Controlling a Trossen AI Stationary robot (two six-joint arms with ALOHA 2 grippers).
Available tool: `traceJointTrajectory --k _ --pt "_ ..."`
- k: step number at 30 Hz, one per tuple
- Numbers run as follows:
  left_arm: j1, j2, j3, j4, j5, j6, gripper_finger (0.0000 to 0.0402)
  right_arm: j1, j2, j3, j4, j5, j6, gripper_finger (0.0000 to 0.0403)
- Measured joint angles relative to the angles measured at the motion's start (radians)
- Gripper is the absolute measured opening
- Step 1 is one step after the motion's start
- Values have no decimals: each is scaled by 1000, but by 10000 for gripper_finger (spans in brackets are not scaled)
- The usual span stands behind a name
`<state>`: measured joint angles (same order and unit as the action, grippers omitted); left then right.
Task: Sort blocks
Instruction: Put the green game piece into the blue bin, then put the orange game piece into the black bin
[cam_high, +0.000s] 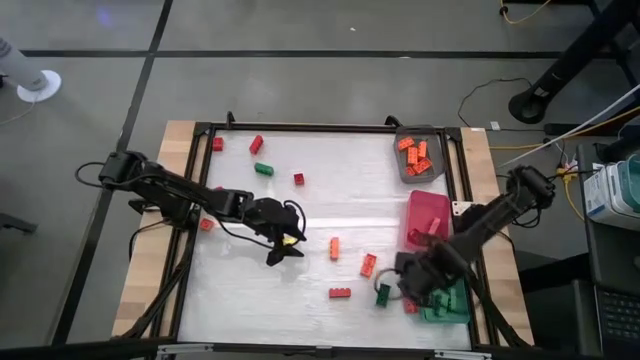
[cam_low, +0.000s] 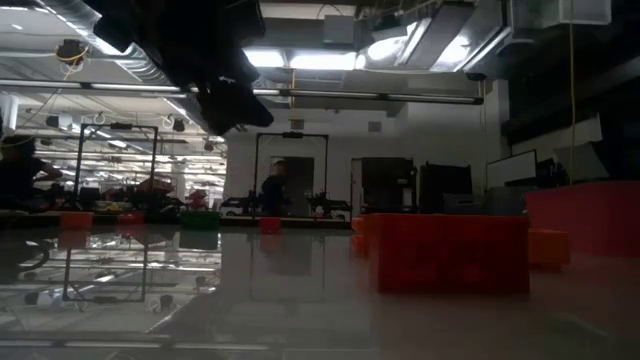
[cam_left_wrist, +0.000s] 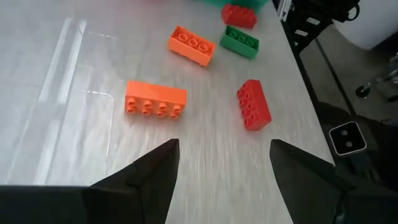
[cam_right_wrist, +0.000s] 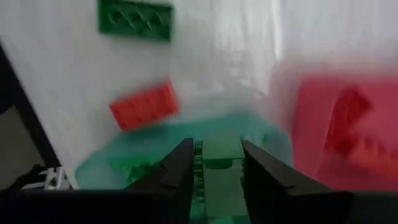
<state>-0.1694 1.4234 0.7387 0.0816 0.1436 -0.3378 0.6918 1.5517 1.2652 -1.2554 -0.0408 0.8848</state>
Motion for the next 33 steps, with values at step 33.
traceJointTrajectory --k 33 --pt "-50 241 57 314 -84 301 239 189 12 -1 -6 140 527 220"
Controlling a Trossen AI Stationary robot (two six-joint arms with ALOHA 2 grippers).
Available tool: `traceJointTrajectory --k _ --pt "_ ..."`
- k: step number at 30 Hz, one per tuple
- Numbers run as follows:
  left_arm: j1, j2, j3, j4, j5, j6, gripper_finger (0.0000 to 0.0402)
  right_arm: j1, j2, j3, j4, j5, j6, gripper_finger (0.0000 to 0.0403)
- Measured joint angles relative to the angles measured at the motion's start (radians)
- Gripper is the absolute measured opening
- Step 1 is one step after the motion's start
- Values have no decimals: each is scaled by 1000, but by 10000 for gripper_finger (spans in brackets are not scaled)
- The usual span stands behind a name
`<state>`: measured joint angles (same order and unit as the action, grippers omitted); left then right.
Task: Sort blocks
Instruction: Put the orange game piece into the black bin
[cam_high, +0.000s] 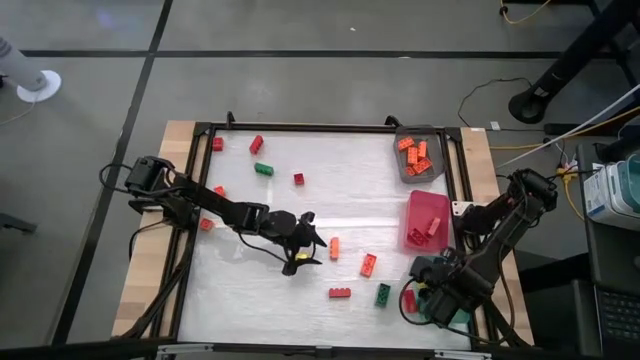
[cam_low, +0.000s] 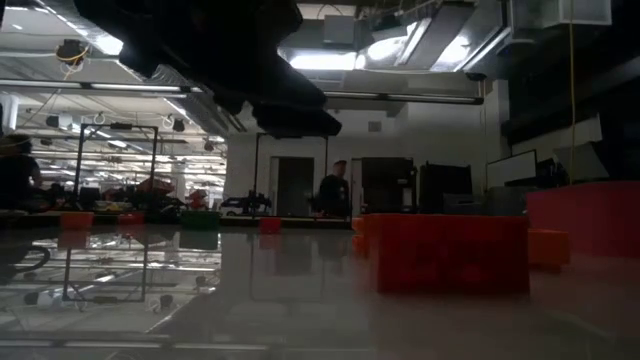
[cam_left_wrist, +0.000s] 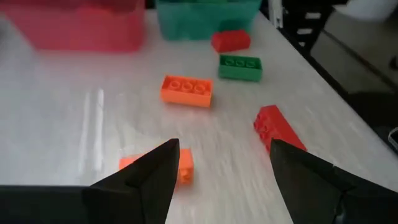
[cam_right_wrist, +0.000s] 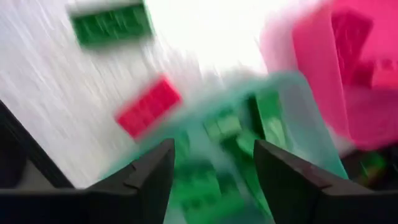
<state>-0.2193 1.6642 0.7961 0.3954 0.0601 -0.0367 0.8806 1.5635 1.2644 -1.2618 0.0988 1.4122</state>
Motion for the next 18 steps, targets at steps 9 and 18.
traceJointTrajectory --k 9,18 --pt "-2 23 45 2 -43 372 239 -97 0 0 161 256 -3 214" --pt "31 108 195 -196 -69 657 239 -211 0 0 218 245 -52 214"
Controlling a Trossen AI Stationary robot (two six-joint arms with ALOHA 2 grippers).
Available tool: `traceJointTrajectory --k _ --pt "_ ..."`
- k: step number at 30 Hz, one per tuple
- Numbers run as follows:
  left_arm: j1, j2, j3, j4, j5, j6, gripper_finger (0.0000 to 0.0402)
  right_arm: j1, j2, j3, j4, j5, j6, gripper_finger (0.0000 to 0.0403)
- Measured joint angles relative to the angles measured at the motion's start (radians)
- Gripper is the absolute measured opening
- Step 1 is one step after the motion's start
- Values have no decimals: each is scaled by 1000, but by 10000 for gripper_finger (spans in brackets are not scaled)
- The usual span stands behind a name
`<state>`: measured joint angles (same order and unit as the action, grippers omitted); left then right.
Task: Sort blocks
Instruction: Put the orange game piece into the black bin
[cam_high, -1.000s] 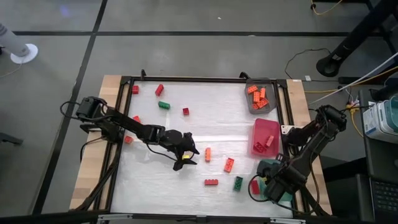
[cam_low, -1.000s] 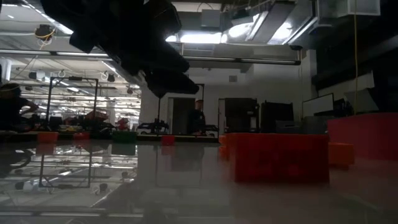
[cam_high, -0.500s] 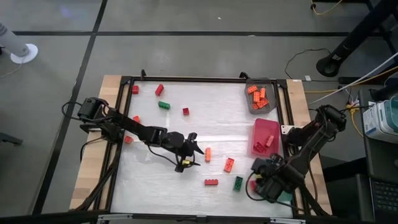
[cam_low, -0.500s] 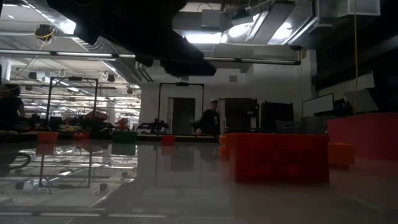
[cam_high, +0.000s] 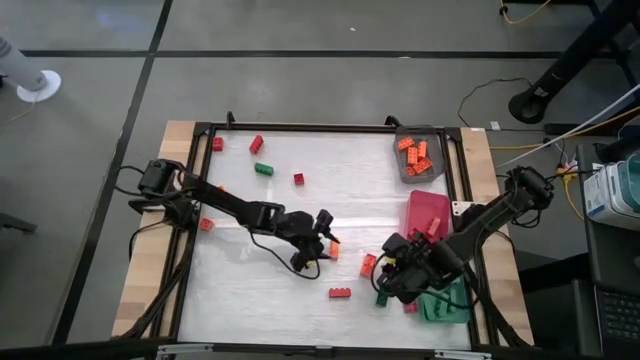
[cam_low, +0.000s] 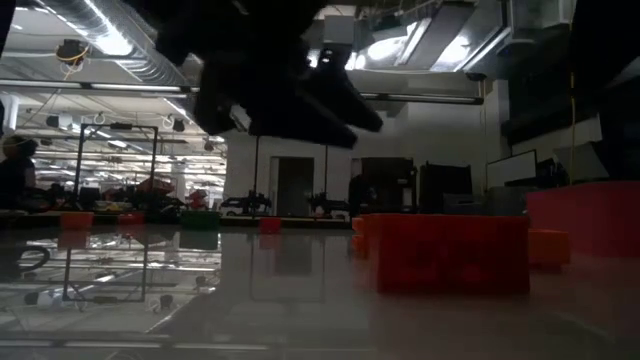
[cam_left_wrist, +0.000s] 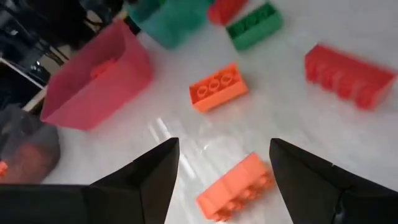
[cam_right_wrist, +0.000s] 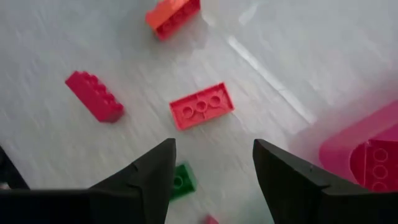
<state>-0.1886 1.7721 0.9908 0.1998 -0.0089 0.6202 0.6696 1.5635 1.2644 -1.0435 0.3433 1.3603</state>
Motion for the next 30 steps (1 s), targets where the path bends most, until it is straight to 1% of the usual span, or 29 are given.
traceJointTrajectory --k 5,11,16,22,25,27,30 --pt "27 62 111 -156 -1 103 239 -12 0 0 0 -23 -31 214" --pt "37 123 196 -317 -1 235 239 -9 0 0 0 -33 -31 214" --pt "33 169 221 -329 -2 353 239 -9 0 0 0 -48 -32 214" --pt "31 241 245 -333 -2 425 239 -9 0 0 4 -49 -32 214" --pt "29 251 249 -320 -7 452 238 -9 0 0 5 -47 -32 214" --pt "27 252 249 -326 -19 454 228 -9 0 0 4 -45 -33 214" --pt "25 248 248 -332 -55 428 196 -9 0 0 6 -38 -34 214"
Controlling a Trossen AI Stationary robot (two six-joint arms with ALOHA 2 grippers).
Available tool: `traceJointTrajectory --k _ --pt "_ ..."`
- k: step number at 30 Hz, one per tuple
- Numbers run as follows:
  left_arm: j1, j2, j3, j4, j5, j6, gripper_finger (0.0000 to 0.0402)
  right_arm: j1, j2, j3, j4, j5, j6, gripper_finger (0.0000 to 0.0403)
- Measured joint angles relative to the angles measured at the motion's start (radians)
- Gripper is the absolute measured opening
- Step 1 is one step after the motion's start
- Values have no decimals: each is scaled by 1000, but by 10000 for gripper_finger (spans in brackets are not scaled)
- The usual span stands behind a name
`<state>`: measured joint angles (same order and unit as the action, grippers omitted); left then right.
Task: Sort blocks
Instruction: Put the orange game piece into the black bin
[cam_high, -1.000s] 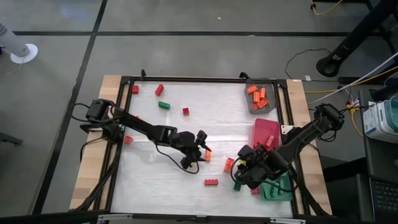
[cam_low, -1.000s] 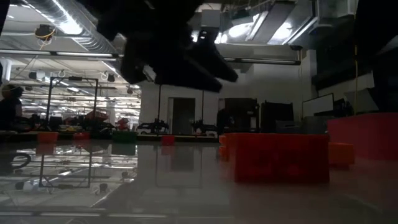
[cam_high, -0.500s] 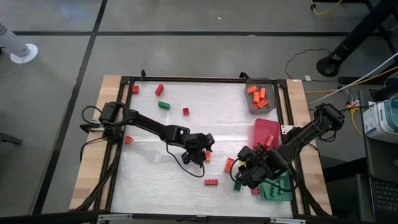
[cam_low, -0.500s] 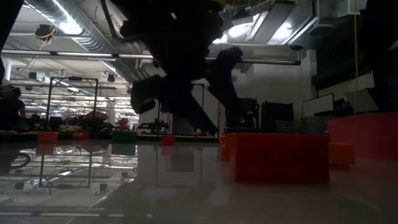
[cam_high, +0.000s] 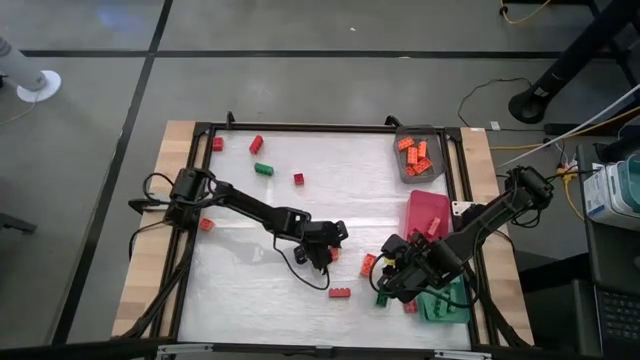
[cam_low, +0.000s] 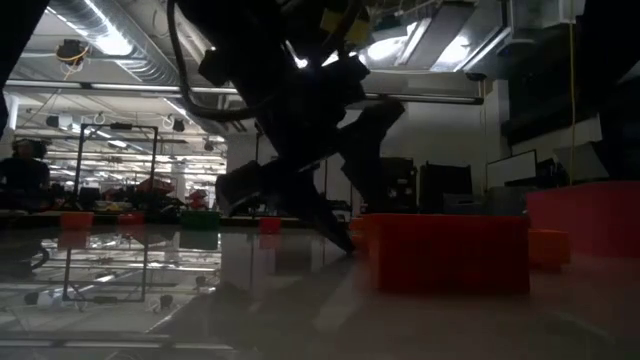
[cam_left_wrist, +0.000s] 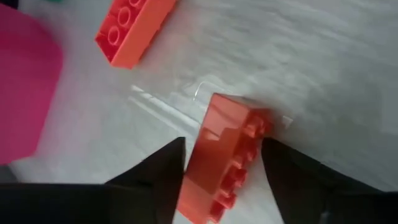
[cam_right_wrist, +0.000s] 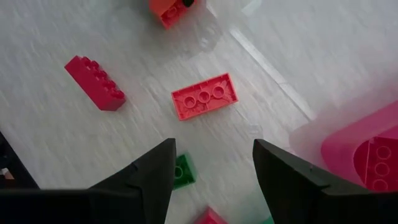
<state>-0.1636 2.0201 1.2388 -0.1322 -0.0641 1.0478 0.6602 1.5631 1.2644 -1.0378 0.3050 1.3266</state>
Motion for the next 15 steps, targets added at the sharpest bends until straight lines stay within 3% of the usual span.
traceJointTrajectory --k 8,15 --pt "4 -6 8 -47 -15 -80 83 0 0 0 12 1 0 214" --pt "0 -7 8 -31 -18 -248 83 0 0 0 65 99 -61 214"
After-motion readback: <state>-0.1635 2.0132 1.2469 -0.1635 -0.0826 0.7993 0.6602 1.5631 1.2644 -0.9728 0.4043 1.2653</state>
